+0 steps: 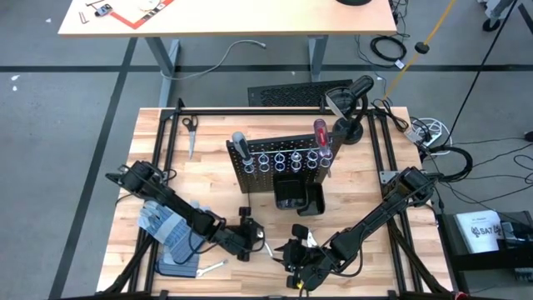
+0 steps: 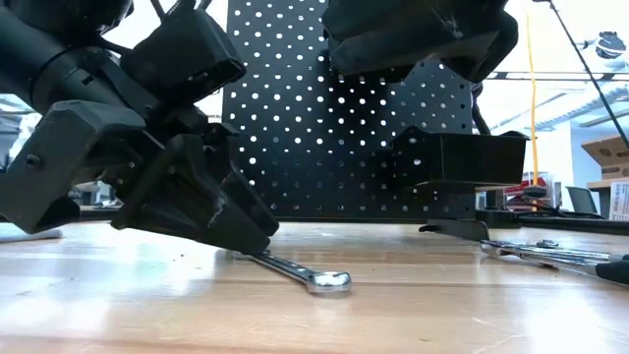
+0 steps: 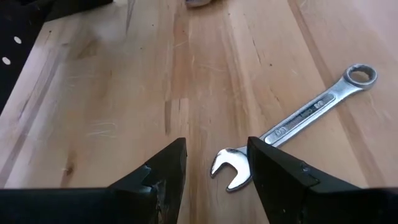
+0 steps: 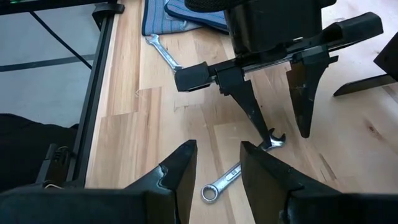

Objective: Hang tools onto peg board
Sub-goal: Hang the silver wrench on the black peg board

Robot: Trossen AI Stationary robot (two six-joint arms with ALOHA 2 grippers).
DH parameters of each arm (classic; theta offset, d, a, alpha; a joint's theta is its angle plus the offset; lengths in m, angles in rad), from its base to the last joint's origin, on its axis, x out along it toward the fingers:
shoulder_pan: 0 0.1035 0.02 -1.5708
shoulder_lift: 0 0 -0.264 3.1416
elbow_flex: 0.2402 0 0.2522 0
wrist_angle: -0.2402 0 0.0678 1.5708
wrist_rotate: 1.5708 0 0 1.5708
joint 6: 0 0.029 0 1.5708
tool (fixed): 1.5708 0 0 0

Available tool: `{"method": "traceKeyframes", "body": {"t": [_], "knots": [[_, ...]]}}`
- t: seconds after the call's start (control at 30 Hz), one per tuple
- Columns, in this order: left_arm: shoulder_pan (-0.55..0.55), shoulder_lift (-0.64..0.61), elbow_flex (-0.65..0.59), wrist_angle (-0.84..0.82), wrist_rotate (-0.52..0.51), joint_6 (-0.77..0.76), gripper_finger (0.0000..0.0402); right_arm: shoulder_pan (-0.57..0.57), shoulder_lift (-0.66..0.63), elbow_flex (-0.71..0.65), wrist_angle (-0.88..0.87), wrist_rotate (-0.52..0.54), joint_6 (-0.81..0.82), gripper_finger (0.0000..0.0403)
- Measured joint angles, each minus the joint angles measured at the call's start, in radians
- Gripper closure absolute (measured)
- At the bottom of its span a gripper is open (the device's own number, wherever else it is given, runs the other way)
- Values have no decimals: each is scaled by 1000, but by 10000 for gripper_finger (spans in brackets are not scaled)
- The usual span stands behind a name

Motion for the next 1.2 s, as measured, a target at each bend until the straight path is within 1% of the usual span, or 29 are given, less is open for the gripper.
{"method": "traceKeyframes", "body": {"t": [0.27, 0.4, 0.5, 0.6, 0.77, 0.87, 0.97, 1.2], "knots": [[-6, -44, -4, -22, -11, 3, 219, -14, 0, 0, 33, -31, -35, 284], [-9, -60, -4, -16, -19, 10, 219, -34, 18, 0, 30, -84, -28, 284], [-19, -78, -4, -9, -26, 36, 219, -56, 52, 0, 22, -151, -23, 284], [-21, -88, -2, -8, -42, 37, 219, -80, 96, 0, 24, -236, -1, 284], [-21, -90, -2, -23, -48, 35, 219, -98, 158, 7, 26, -343, 31, 284], [-21, -90, -2, -43, -48, 34, 219, -102, 184, 41, 26, -364, 18, 284], [-21, -90, -2, -44, -49, 34, 219, -111, 200, 63, 9, -360, 4, 284], [-21, -90, -2, -58, -50, 34, 219, -128, 200, 95, -196, -334, 121, 284]]}}
